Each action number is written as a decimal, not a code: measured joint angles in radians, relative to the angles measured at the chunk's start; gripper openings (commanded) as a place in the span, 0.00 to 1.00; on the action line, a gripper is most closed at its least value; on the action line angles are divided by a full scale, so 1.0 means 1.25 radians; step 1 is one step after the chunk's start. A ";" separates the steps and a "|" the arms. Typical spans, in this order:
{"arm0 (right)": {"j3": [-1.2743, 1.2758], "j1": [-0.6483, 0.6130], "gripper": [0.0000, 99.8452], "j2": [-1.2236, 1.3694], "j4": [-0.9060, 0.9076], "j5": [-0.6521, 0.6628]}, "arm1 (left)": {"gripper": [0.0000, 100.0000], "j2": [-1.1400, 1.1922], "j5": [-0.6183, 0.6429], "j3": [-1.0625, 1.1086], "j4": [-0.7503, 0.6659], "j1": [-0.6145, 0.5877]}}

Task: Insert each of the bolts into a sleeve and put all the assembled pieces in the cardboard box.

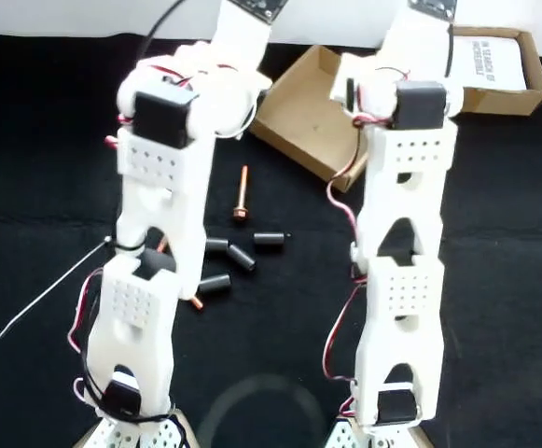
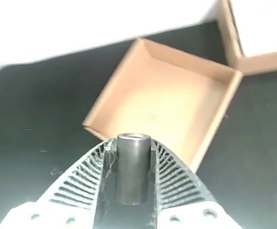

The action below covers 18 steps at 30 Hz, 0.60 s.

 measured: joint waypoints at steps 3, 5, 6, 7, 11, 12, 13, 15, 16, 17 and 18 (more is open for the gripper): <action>-0.001 -0.028 0.01 -0.064 0.000 0.000 | 0.01 -0.049 0.000 0.007 0.001 0.001; -0.001 -0.043 0.01 -0.108 0.000 0.000 | 0.01 -0.095 0.000 0.043 0.002 -0.001; -0.001 -0.052 0.01 -0.129 0.000 0.000 | 0.01 -0.119 0.000 0.071 0.002 -0.001; -0.001 -0.059 0.01 -0.151 0.000 0.000 | 0.01 -0.146 0.000 0.103 0.002 -0.002; -0.009 -0.093 0.01 -0.231 0.000 0.000 | 0.01 -0.265 0.000 0.257 0.002 0.000; -0.010 -0.102 0.01 -0.249 0.000 0.000 | 0.01 -0.295 0.000 0.293 0.002 0.001; -0.010 -0.112 0.01 -0.265 0.000 0.000 | 0.01 -0.323 0.000 0.328 0.002 0.001; -0.010 -0.134 0.01 -0.291 0.000 0.006 | 0.01 -0.378 0.000 0.390 0.002 0.002; -0.010 -0.144 0.01 -0.301 0.000 0.014 | 0.01 -0.403 0.000 0.417 0.002 0.001; -0.010 -0.156 0.01 -0.309 0.000 0.018 | 0.01 -0.426 0.000 0.441 0.002 0.001; -0.010 -0.166 0.01 -0.318 0.000 0.023 | 0.01 -0.448 0.000 0.463 0.002 0.000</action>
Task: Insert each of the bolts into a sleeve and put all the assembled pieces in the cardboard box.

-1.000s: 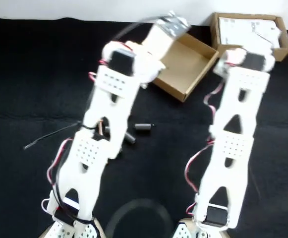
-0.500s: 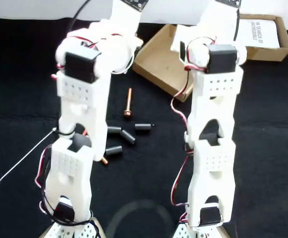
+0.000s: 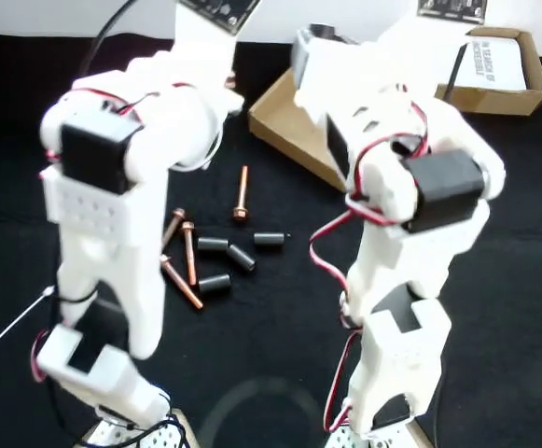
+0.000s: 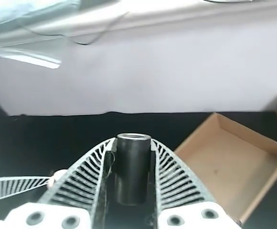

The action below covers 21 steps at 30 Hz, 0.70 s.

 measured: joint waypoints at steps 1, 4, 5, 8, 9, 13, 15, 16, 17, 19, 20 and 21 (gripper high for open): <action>0.000 -0.011 0.01 -0.009 0.000 0.004 | 0.01 -0.021 0.000 0.021 0.000 0.000; 0.000 -0.042 0.01 -0.038 0.000 0.009 | 0.01 -0.082 0.000 0.077 0.000 0.000; 0.000 -0.050 0.01 -0.049 0.000 0.010 | 0.01 -0.102 0.000 0.095 0.000 0.001; 0.007 -0.059 0.01 -0.101 0.001 0.015 | 0.01 -0.163 0.000 0.152 0.000 0.001; 0.031 -0.060 0.01 -0.128 0.001 0.015 | 0.01 -0.185 0.000 0.172 0.000 0.001; 0.176 -0.063 0.01 -0.253 0.001 0.020 | 0.01 -0.271 0.000 0.253 0.000 0.000; 0.265 -0.063 0.01 -0.318 0.001 0.020 | 0.01 -0.308 0.000 0.295 0.000 0.000; 0.308 -0.063 0.01 -0.351 0.001 0.020 | 0.01 -0.325 0.000 0.317 0.000 0.000; 0.356 -0.063 0.01 -0.385 0.001 0.020 | 0.01 -0.342 0.000 0.339 0.000 0.001; 0.441 -0.063 0.01 -0.453 0.001 0.020 | 0.01 -0.376 0.000 0.387 0.000 0.000; 0.484 -0.063 0.01 -0.486 0.001 0.020 | 0.01 -0.392 0.000 0.411 0.000 0.000; 0.528 -0.063 0.01 -0.520 0.001 0.020 | 0.01 -0.408 0.000 0.438 0.000 0.000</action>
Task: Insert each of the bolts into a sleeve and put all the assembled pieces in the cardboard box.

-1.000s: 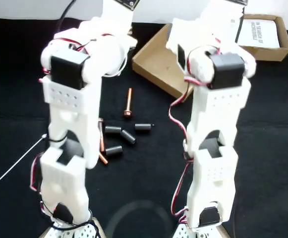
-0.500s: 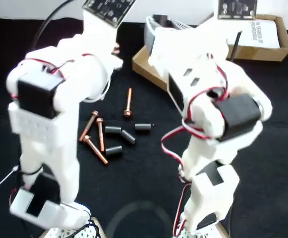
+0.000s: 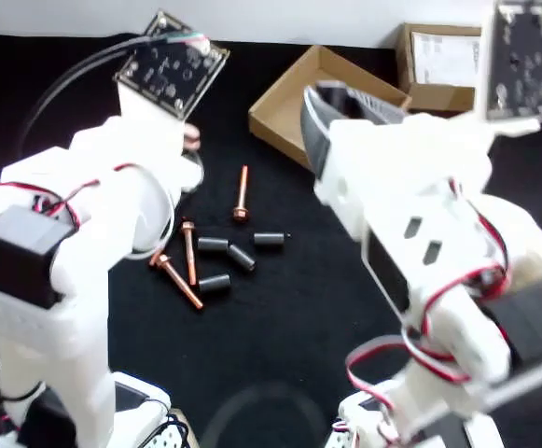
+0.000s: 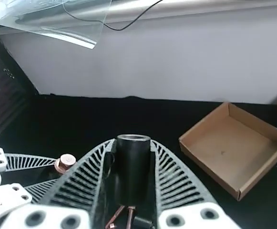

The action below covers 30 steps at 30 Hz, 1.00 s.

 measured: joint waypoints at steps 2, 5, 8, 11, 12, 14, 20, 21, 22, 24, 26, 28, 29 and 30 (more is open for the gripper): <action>0.093 0.000 0.01 -0.066 0.000 0.000 | 0.01 -0.028 0.000 0.055 0.000 0.001; 0.244 0.000 0.01 -0.163 0.000 0.000 | 0.01 -0.069 0.000 0.142 0.000 0.000; 0.408 0.000 0.01 -0.255 0.000 0.000 | 0.01 -0.113 0.000 0.232 0.000 0.002; 0.574 -0.001 0.01 -0.342 0.000 0.000 | 0.01 -0.150 0.000 0.318 0.000 0.014; 0.628 -0.001 0.01 -0.372 -0.001 0.000 | 0.01 -0.161 0.001 0.346 0.000 0.025; 0.738 -0.001 0.01 -0.431 -0.029 0.000 | 0.01 -0.182 0.000 0.405 0.000 0.050; 1.095 -0.001 0.01 -0.625 -0.228 0.000 | 0.01 -0.258 0.000 0.560 -0.031 0.112; 1.156 -0.001 0.01 -0.660 -0.279 0.000 | 0.01 -0.277 0.000 0.586 -0.054 0.118; 1.218 -0.001 0.01 -0.698 -0.327 0.000 | 0.01 -0.300 0.000 0.609 -0.080 0.120; 1.338 -0.001 0.01 -0.778 -0.426 0.000 | 0.01 -0.357 0.000 0.663 -0.144 0.119; 1.452 -0.001 0.01 -0.857 -0.519 0.000 | 0.01 -0.425 0.000 0.729 -0.220 0.118; 1.549 -0.001 0.01 -0.933 -0.588 0.002 | 0.01 -0.501 0.001 0.805 -0.296 0.125; 1.590 -0.001 0.01 -0.966 -0.610 0.007 | 0.01 -0.541 0.001 0.848 -0.333 0.128; 1.628 -0.001 0.01 -1.000 -0.628 0.018 | 0.01 -0.581 0.001 0.892 -0.369 0.128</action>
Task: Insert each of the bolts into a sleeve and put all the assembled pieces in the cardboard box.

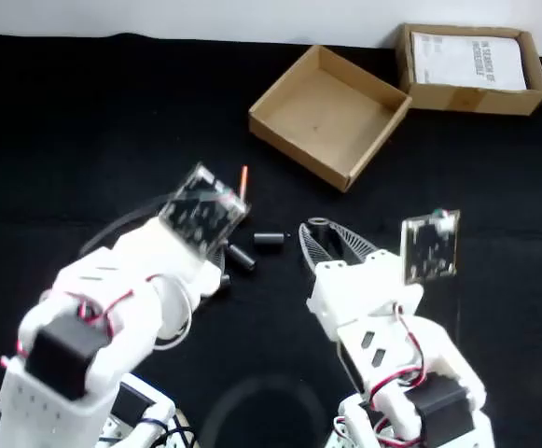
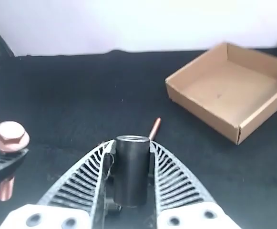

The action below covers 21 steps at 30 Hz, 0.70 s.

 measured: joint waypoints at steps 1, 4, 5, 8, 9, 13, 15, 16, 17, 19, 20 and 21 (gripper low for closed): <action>0.033 0.000 0.01 -0.032 -0.014 0.015 | 0.01 -0.041 0.000 0.043 -0.034 0.000; 0.114 0.000 0.01 -0.114 -0.061 0.049 | 0.01 -0.155 0.000 0.163 -0.118 0.000; 0.137 0.000 0.01 -0.139 -0.079 0.059 | 0.01 -0.188 0.000 0.198 -0.139 0.000; 0.199 0.000 0.01 -0.183 -0.141 0.085 | 0.01 -0.258 0.001 0.281 -0.189 0.000; 0.216 0.000 0.01 -0.187 -0.163 0.087 | 0.01 -0.271 0.001 0.300 -0.203 0.000; 0.266 0.000 0.01 -0.187 -0.275 0.088 | 0.01 -0.285 0.014 0.324 -0.253 0.000; 0.306 0.000 0.01 -0.187 -0.339 0.092 | 0.01 -0.286 0.066 0.324 -0.285 0.000; 0.327 0.000 0.01 -0.187 -0.369 0.092 | 0.01 -0.286 0.101 0.324 -0.300 0.000; 0.349 0.000 0.01 -0.187 -0.400 0.092 | 0.01 -0.286 0.141 0.328 -0.314 0.000; 0.394 0.000 0.01 -0.187 -0.463 0.092 | 0.01 -0.286 0.214 0.347 -0.341 0.000; 0.415 0.000 0.01 -0.187 -0.497 0.092 | 0.01 -0.286 0.248 0.362 -0.356 0.000; 0.438 0.000 0.01 -0.187 -0.534 0.092 | 0.01 -0.286 0.275 0.377 -0.371 0.000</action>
